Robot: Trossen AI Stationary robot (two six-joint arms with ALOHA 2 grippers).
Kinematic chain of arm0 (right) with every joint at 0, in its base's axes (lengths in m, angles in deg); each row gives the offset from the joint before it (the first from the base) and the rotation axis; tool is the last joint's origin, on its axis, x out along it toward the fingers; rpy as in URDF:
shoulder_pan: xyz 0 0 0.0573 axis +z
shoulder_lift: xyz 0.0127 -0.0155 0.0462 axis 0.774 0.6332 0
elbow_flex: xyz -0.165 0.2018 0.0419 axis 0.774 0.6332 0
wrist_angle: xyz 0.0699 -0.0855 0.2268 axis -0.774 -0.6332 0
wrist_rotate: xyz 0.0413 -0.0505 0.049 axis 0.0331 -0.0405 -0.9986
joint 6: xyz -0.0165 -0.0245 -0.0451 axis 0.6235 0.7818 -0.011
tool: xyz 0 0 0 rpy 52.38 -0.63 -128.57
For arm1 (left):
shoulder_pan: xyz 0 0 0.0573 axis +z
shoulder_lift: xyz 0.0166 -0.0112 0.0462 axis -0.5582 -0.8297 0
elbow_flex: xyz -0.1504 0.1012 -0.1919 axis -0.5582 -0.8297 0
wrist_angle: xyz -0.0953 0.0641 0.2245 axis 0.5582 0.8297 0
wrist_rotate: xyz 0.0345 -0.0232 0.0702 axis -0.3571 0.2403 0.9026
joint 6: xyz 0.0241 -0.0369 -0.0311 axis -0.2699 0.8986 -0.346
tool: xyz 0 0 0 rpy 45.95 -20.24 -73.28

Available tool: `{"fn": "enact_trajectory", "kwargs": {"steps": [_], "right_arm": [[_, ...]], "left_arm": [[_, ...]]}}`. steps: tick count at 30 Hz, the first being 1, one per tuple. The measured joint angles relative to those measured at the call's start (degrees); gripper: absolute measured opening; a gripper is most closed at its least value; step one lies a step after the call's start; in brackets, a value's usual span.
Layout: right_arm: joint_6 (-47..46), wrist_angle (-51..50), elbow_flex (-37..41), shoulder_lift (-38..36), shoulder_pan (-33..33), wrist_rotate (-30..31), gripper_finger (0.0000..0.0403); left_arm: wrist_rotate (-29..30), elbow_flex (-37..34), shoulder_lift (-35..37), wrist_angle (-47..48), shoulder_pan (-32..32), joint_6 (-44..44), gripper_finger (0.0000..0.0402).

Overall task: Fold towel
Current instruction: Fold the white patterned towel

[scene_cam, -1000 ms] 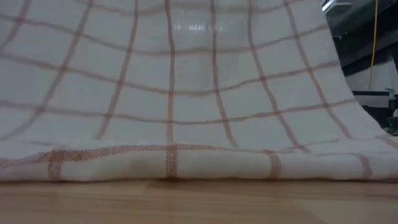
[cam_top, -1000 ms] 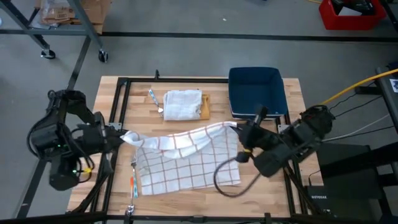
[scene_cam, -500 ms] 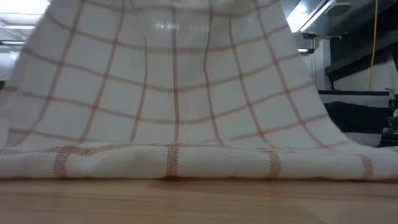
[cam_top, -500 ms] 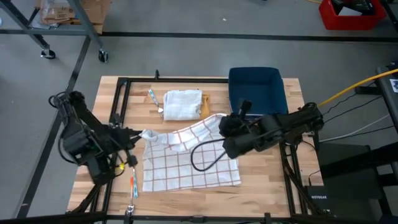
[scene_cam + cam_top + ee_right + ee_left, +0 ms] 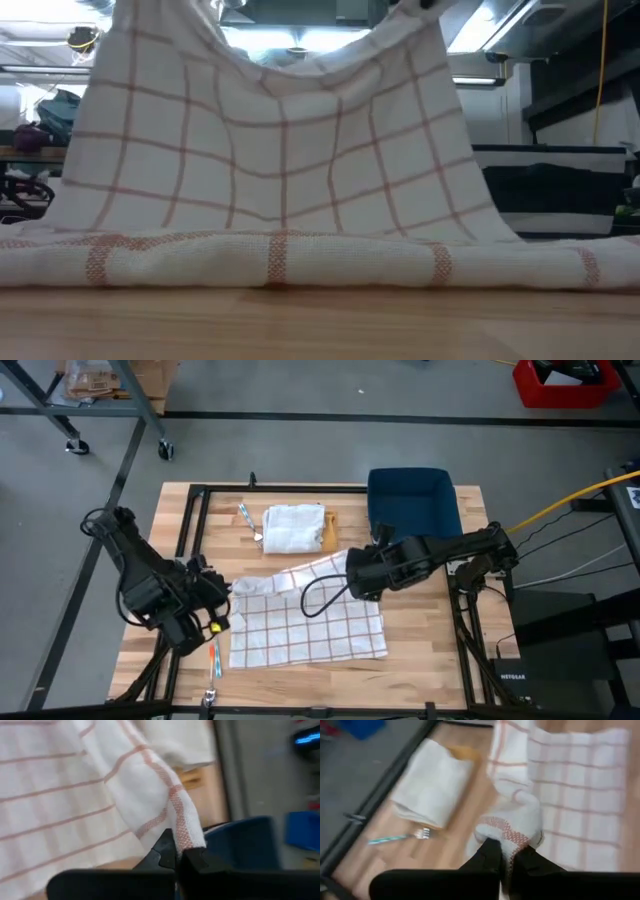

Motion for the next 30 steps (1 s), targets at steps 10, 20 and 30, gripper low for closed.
{"fn": "enact_trajectory", "kwargs": {"steps": [10, 20, 30], "right_arm": [[-1.2, 0.0, 0.0, 0.0, 3.7, -20.0, 0.0001], [-11.2, 0.1, 0.0, 0.0, 11.8, -24.7, 0.0001], [-22.3, 5.5, 0.4, 0.0, 21.3, -26.0, 0.0001]], "left_arm": [[-11.4, 0.0, 0.0, -12.7, -5.7, -2.7, 0.0], [-13.6, 0.0, -1.0, -22.5, -10.5, 1.1, 0.0], [-16.2, 0.0, -8.8, -33.9, -14.1, 2.0, 0.0]]}}
